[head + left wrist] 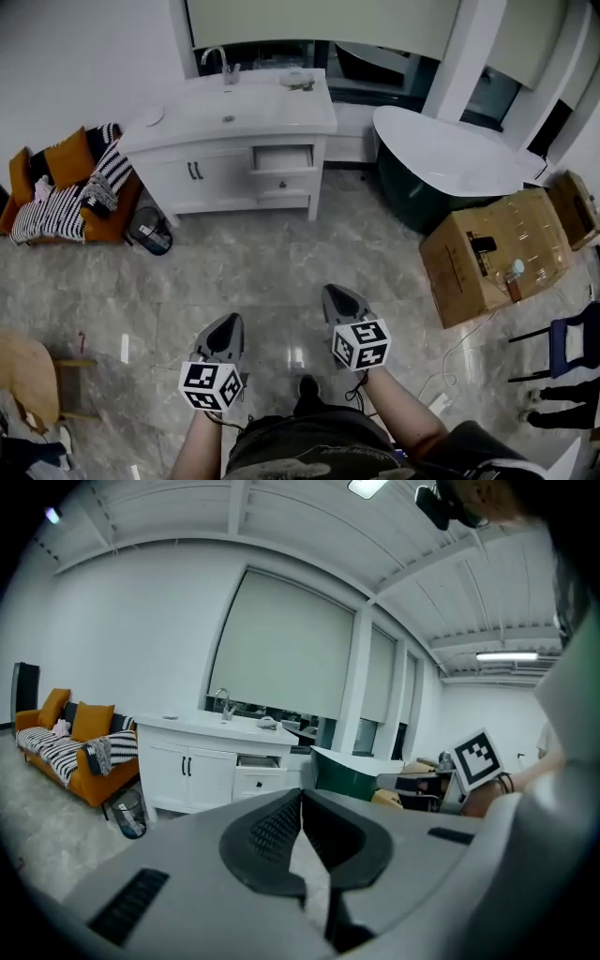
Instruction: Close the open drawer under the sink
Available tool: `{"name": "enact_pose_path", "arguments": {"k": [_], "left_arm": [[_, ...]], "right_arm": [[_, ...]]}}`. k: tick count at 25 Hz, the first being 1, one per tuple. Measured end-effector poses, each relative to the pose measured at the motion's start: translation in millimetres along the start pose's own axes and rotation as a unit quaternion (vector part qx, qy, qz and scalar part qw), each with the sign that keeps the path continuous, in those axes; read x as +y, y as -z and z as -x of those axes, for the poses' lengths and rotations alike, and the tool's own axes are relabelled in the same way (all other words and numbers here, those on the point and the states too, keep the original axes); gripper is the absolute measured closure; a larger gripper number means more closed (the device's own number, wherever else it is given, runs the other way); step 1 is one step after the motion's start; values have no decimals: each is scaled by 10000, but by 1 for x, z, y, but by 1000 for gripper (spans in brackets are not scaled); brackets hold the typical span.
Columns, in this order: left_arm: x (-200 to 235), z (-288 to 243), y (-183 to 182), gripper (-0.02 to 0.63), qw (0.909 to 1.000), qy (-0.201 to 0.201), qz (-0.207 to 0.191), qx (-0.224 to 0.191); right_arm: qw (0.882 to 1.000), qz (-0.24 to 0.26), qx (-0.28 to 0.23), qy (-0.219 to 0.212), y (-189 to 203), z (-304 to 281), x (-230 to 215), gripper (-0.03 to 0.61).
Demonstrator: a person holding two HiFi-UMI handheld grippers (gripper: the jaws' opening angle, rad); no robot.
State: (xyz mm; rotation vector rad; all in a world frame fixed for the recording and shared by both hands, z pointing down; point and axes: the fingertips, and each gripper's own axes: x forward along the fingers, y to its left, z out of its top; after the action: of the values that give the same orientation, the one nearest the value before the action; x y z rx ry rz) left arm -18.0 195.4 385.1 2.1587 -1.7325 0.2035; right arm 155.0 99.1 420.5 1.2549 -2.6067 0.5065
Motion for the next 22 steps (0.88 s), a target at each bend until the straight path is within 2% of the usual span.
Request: {"name": "enact_pose_path", "arguments": {"k": [5,12,16,22], "left_arm": [[16,-29,-17,598,9998,-185,32,-34],[36,-70,-32,598,9997,103,-185,76],[67,-110,-39,598,9991,301,-238,159],[130,-185,-54,598,9965,645,-213,480]], "right_arm": [[9995,-60,213,-236,4,-30,-1,551],[9990,-143,363,-231,2,-78,-2,552],[9991,-141,404,7,-6,-123,-13,552],[9969,-239,463,587,-31,-200,-42,551]]}}
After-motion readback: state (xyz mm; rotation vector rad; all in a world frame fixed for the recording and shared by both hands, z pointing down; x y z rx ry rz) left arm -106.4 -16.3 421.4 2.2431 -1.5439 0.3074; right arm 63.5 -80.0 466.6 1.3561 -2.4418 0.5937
